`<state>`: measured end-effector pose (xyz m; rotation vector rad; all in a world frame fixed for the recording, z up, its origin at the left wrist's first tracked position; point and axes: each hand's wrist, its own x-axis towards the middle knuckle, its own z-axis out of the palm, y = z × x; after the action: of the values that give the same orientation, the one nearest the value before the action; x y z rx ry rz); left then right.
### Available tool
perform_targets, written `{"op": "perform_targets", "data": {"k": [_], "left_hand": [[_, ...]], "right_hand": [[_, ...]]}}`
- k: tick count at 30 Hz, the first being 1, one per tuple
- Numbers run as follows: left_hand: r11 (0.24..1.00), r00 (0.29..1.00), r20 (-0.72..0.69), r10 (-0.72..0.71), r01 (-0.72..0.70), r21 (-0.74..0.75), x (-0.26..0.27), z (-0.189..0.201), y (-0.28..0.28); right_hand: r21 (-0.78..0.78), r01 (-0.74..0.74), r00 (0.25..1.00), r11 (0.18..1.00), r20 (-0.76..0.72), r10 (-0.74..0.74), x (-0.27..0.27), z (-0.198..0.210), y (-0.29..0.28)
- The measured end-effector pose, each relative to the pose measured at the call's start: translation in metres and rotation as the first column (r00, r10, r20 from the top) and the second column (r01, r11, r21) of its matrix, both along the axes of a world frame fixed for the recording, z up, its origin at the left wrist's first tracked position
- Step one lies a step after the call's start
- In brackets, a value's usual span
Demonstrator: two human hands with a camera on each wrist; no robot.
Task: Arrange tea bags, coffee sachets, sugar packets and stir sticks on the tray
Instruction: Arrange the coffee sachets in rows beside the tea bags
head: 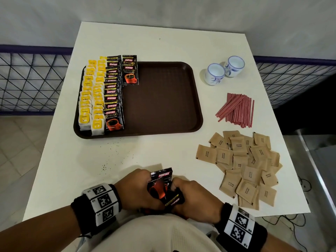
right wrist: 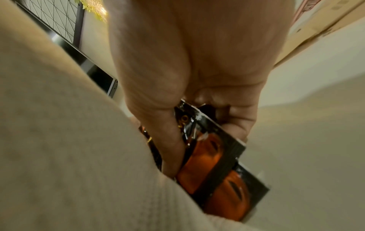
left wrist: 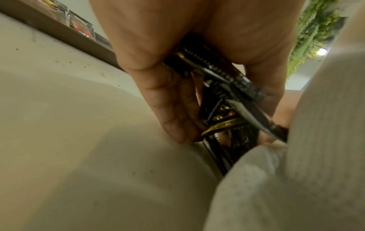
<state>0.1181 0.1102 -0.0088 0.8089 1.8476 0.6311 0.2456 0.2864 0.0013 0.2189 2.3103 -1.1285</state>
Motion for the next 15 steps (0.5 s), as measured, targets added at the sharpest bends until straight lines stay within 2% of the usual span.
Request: {"op": "perform_targets", "data": {"k": [5,8,10,15], "left_hand": [[0.998,0.994,0.091,0.063,-0.064,0.012,-0.005,0.001,-0.008],[0.994,0.974,0.206,0.092,-0.103,0.044,-0.009,0.003,-0.010],[0.984,0.950,0.276,0.147,-0.169,0.055,-0.015,0.005,-0.009],[0.916,0.874,0.343,0.344,-0.392,0.081,-0.033,0.003,-0.009]], "right_hand": [[-0.015,-0.007,1.000,1.000,0.010,0.007,-0.006,0.003,-0.005],[-0.046,0.005,0.999,0.999,0.033,-0.004,-0.008,0.001,-0.005],[-0.073,0.048,0.998,0.996,0.047,-0.045,-0.012,0.001,-0.002],[-0.158,0.205,0.978,0.966,0.060,-0.198,-0.034,0.009,0.014]]}}
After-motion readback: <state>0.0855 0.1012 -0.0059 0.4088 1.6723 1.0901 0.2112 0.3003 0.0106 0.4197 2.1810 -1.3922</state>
